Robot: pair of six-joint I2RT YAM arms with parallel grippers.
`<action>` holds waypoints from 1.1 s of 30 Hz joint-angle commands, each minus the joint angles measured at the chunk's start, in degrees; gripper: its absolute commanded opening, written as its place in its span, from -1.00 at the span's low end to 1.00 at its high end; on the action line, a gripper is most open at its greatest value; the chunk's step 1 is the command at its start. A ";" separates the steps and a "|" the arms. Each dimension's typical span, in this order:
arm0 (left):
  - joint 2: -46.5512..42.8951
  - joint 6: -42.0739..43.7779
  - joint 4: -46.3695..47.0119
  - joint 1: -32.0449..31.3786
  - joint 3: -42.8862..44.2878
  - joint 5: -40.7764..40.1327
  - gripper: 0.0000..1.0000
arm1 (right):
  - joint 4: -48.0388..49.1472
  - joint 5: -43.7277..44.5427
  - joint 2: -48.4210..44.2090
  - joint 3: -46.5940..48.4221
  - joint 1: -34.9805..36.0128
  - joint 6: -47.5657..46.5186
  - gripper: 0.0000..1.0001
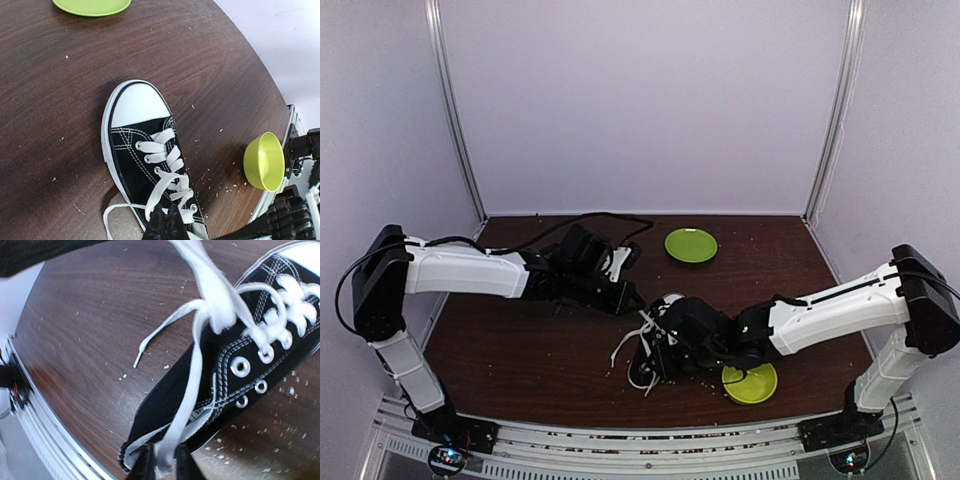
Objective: Tie the shoes
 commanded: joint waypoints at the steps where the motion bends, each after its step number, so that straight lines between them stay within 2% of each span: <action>1: 0.69 1.15 0.90 0.47 2.13 -0.31 -1.00 | -1.13 1.27 -0.32 1.02 0.27 0.51 -0.82; 3: 0.16 1.34 0.99 0.47 1.81 -0.76 -1.00 | -1.00 1.49 -1.35 0.62 0.34 0.46 -1.00; 14: -2.03 1.75 2.26 0.47 -0.17 0.72 -1.00 | -13.39 10.22 -11.98 -0.85 -0.14 2.36 -1.00; 20: -4.15 2.27 5.67 0.39 -2.45 2.19 -1.00 | -19.54 12.63 -14.05 -3.39 -1.96 6.71 -1.00; 29: -5.16 3.70 10.03 -0.56 -6.74 7.63 -1.00 | -17.23 10.79 -14.87 -8.42 -1.98 15.35 -1.00; 30: -5.32 3.67 10.31 -0.58 -7.12 7.90 -1.00 | -17.06 10.84 -15.16 -8.47 -2.01 14.85 -0.97; 31: -5.48 3.64 10.37 -0.58 -7.41 8.20 -1.00 | -16.78 10.92 -15.48 -8.20 -2.02 13.86 -0.81; 33: -5.78 3.58 10.48 -0.58 -8.04 8.62 -1.00 | -15.86 11.54 -16.39 -7.68 -2.16 10.74 -0.34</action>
